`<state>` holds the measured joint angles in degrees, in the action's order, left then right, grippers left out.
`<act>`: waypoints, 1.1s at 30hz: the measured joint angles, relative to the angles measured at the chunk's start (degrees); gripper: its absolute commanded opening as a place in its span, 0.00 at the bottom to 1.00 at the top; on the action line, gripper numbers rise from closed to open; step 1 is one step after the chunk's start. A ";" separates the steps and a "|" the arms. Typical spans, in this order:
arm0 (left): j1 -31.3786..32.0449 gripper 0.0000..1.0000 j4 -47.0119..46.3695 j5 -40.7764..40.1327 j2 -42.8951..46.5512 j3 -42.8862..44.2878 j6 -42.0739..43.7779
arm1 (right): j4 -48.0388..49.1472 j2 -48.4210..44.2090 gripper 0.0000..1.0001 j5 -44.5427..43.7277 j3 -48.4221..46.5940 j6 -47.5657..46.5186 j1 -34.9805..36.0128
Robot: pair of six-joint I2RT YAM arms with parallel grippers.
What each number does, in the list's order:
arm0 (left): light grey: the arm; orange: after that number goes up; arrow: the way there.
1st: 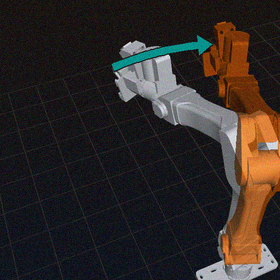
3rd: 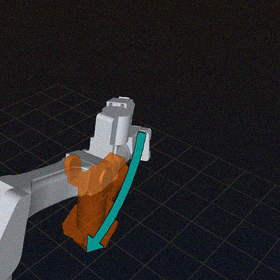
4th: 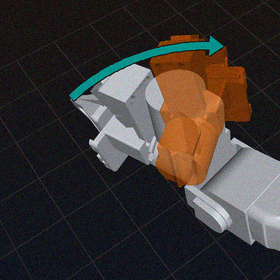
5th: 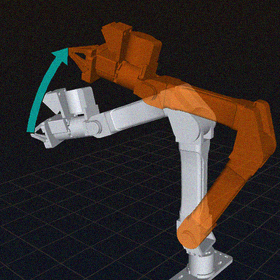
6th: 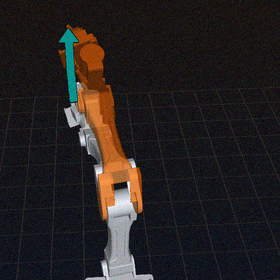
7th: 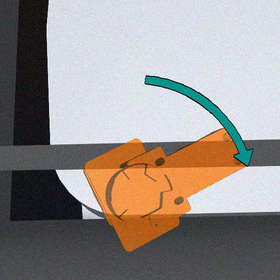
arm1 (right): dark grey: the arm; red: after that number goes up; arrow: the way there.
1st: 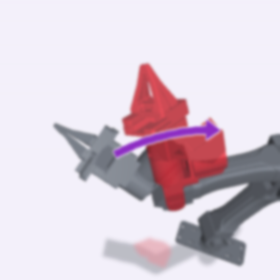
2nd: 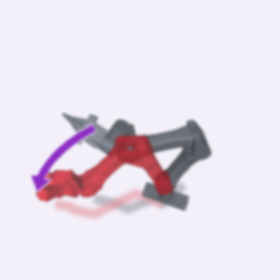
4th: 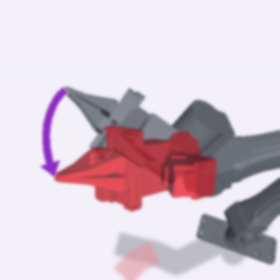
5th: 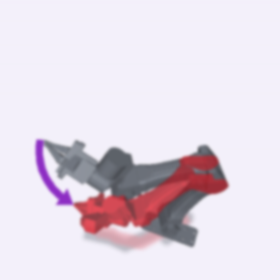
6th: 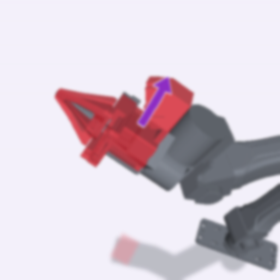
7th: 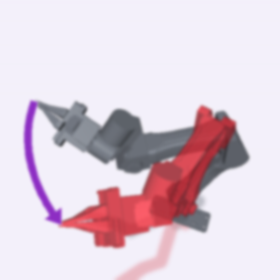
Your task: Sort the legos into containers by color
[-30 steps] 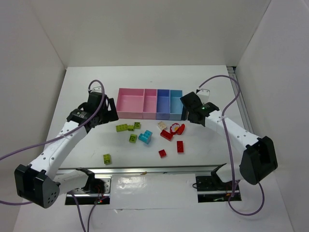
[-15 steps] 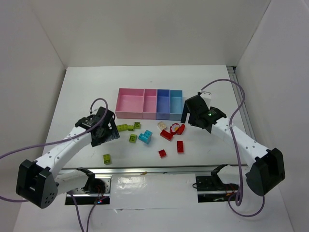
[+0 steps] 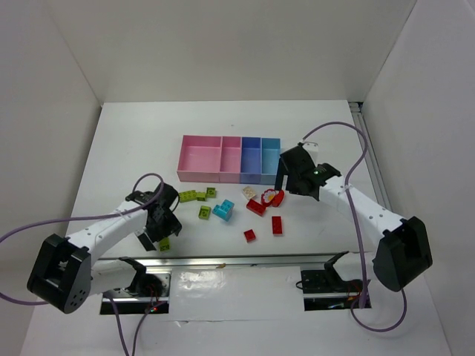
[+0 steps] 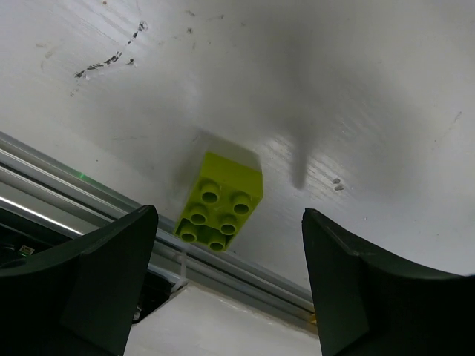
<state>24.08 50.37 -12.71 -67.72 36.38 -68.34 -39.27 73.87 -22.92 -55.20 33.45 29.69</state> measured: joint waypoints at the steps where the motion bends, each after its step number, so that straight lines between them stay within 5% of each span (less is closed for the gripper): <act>1: 0.20 0.89 0.09 -0.07 0.00 -0.26 -0.87 | 0.13 0.39 1.00 0.20 0.00 -0.13 0.00; 4: 0.42 0.86 -0.48 -0.31 0.02 -0.39 -2.10 | 0.28 1.84 1.00 0.76 -0.17 -0.37 0.00; 16: 2.03 0.39 -5.49 1.73 -0.09 -3.87 -3.48 | 0.79 5.95 1.00 1.05 -1.75 -1.40 0.00; 19: 2.40 0.10 -5.33 1.57 -0.35 -1.40 -0.81 | 0.72 6.32 1.00 -0.24 -2.38 -1.11 0.00; 26: 4.59 0.13 -8.39 -2.27 -1.75 14.14 10.19 | 0.87 4.17 1.00 -4.85 -2.14 1.27 0.00; 33: 4.07 0.13 -12.07 -5.62 -19.54 36.59 19.02 | 1.16 0.87 1.00 -6.40 -1.70 2.34 -0.46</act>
<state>28.14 38.30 -18.33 -87.26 72.97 -49.32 -38.11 74.74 -29.32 -56.90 35.79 29.23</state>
